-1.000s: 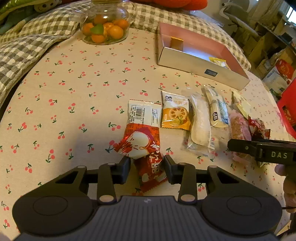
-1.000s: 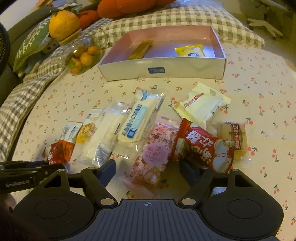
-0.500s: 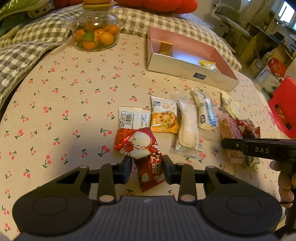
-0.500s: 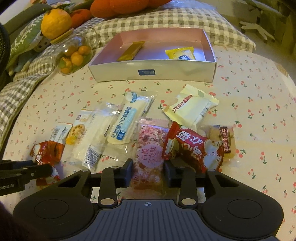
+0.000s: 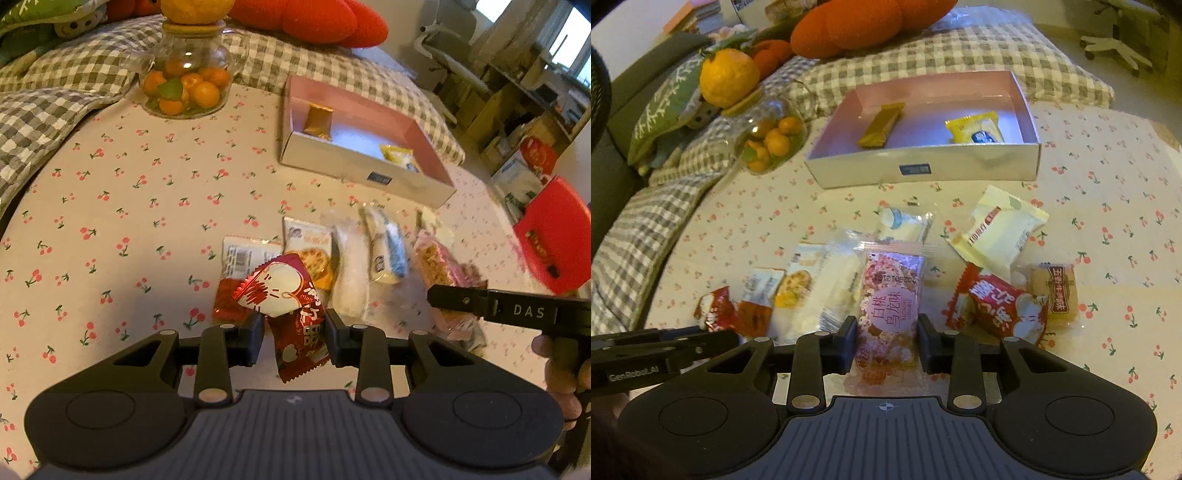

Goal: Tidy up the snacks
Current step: 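Carry both snacks into the silver box and open both grippers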

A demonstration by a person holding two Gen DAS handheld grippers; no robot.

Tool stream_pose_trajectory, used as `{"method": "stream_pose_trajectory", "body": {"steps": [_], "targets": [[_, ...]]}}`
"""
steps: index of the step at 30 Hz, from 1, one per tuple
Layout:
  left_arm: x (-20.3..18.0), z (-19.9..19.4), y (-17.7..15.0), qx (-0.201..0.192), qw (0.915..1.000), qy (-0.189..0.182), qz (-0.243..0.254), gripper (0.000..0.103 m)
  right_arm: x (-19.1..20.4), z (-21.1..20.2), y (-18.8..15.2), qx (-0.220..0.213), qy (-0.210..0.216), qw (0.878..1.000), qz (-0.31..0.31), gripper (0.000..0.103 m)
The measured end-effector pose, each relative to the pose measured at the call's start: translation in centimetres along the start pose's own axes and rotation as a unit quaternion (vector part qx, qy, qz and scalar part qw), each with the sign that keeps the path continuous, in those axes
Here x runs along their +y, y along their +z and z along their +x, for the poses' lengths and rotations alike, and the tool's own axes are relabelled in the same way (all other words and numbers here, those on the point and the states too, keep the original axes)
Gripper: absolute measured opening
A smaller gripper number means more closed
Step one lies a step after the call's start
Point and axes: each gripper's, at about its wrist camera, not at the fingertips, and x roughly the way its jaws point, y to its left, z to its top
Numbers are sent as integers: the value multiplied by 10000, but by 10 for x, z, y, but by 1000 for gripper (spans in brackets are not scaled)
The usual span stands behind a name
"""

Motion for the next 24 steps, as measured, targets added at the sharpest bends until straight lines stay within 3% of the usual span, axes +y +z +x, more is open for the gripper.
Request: {"method": "stream_pose_trajectory", "body": {"steps": [13, 24], "targets": [[-16, -2, 30, -301, 9991, -263, -117, 31, -11, -15, 35, -371, 278, 9976, 511, 32], [-27, 7, 51, -428, 9982, -268, -309, 31, -42, -13, 82, -880, 586, 9848, 1379, 32]]}}
